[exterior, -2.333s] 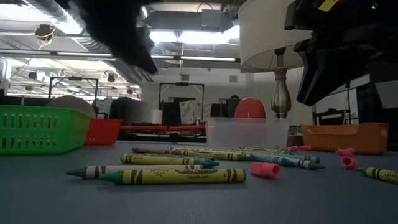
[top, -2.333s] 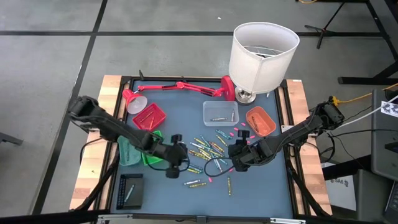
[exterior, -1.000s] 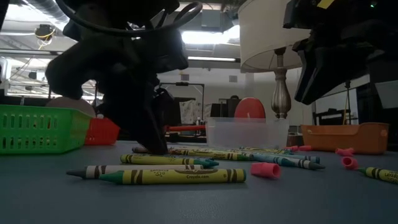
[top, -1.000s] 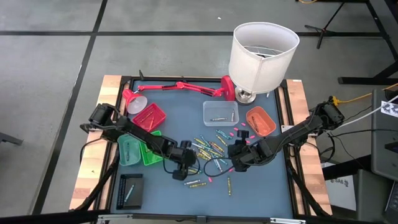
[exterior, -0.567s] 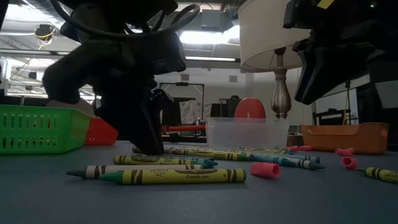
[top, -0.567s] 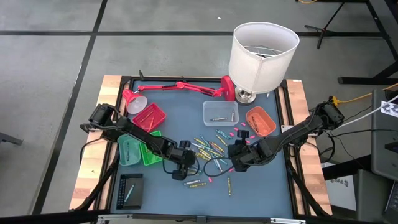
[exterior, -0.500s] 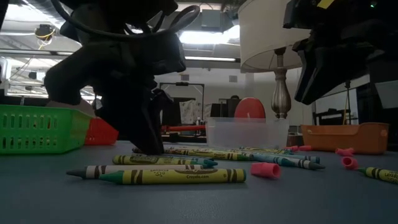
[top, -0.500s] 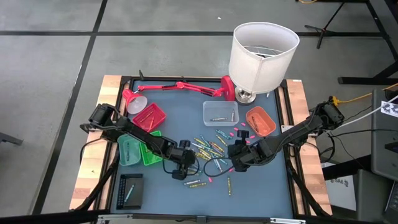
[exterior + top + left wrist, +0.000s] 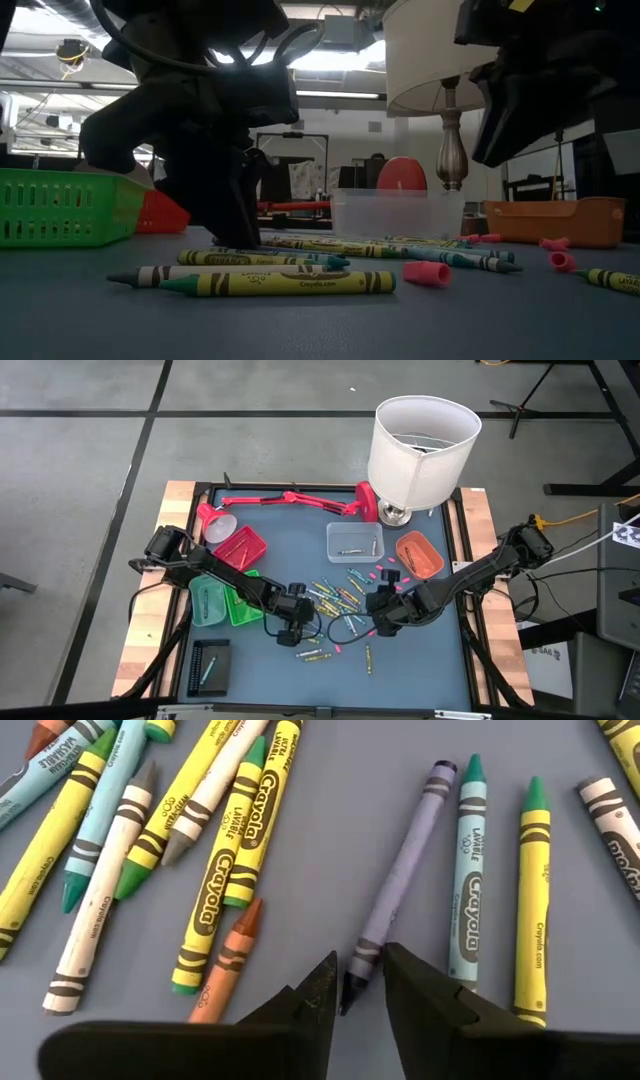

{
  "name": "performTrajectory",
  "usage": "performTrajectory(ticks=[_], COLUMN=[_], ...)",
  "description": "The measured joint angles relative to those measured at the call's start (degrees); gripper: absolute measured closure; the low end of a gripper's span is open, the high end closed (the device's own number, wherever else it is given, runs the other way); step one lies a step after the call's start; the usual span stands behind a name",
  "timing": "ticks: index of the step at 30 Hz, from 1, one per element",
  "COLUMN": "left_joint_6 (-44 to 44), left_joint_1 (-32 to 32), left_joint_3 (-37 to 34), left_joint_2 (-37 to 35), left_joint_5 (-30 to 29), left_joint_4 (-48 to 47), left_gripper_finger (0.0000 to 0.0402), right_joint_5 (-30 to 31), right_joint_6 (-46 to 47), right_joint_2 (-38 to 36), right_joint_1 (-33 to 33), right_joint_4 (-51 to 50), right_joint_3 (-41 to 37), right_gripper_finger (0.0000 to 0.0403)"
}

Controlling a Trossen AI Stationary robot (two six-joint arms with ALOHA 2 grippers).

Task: Sort crayons
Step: Put the blue crayon into the blue bin

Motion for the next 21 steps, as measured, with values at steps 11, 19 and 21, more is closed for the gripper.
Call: performTrajectory(ticks=[11, 19, 21], left_joint_6=[0.01, -0.02, -0.09], left_joint_1=[-0.07, -0.02, -0.04], left_joint_3=[-0.02, -0.18, -0.34], left_joint_2=[0.07, -1.0, -2.69], left_joint_5=[-0.19, -0.06, -0.51], left_joint_4=[-0.06, -0.58, -2.19], left_gripper_finger=[0.0396, 0.0395, 0.0395], right_joint_5=[-1.15, -1.17, -1.16], right_joint_6=[0.0, 0.15, 0.17], right_joint_2=[-0.01, 0.01, 0.01], right_joint_1=[0.0, 0.02, 0.02], right_joint_4=[2.16, 2.31, 2.36], right_joint_3=[0.0, 0.0, 0.0], right_gripper_finger=[0.0292, 0.0292, 0.0292])
